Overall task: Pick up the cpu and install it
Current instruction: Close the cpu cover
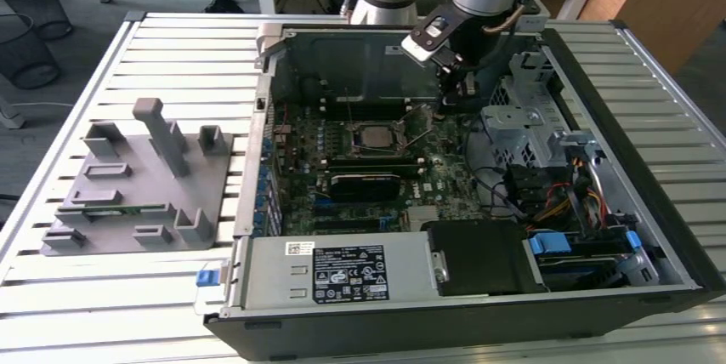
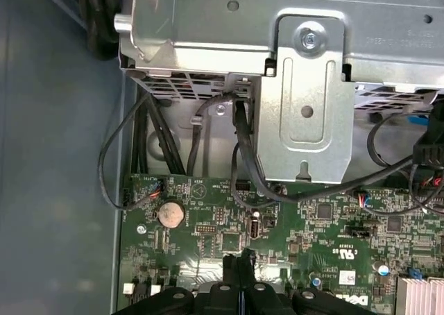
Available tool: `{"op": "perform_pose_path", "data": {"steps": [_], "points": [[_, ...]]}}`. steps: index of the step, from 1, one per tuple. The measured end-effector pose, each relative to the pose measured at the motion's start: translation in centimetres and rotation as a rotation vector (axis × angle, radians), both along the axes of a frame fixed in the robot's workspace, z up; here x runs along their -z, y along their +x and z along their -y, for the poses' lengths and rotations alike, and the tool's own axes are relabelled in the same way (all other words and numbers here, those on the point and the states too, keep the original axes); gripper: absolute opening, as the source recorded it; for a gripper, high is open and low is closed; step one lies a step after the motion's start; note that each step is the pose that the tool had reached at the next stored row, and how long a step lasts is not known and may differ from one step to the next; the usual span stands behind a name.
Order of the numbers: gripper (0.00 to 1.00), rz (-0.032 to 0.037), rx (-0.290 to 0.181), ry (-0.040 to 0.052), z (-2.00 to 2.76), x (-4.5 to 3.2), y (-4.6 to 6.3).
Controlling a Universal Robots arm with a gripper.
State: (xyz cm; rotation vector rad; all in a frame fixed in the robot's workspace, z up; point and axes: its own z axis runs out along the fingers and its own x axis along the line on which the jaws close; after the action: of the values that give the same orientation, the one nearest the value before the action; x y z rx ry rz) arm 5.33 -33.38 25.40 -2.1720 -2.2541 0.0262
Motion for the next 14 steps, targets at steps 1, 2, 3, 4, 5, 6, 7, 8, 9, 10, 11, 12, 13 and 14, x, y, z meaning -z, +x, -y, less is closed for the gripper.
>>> {"op": "perform_pose_path", "data": {"steps": [1,2,3,4,5,6,7,8,9,10,11,12,13,14], "points": [[0.12,-0.0005,0.000,-0.0001,0.00,0.11,0.1],[0.12,-0.0009,0.000,0.0000,0.00,0.24,0.1],[0.12,-0.0013,0.000,-0.0001,0.00,0.39,0.1],[0.12,-0.0015,0.000,-0.0001,0.00,0.54,0.1],[0.12,-0.0017,0.000,0.0001,0.00,0.71,0.1],[0.12,-0.0019,0.000,0.0000,0.00,0.86,0.1],[0.12,-0.0021,0.000,0.0001,0.00,1.00,0.1],[0.12,-0.0023,0.000,0.0000,0.00,1.11,0.1],[0.12,-0.0023,0.000,0.0000,0.00,1.18,0.1],[0.12,-0.0024,0.000,-0.0002,0.00,1.21,0.1],[0.12,-0.0024,0.000,-0.0003,0.00,1.20,0.1],[0.12,-0.0025,0.000,-0.0001,0.00,1.21,0.0],[0.12,-0.0026,0.000,0.0000,0.00,1.21,0.0],[0.12,-0.0026,0.000,0.0000,0.00,1.21,-0.1]]}}
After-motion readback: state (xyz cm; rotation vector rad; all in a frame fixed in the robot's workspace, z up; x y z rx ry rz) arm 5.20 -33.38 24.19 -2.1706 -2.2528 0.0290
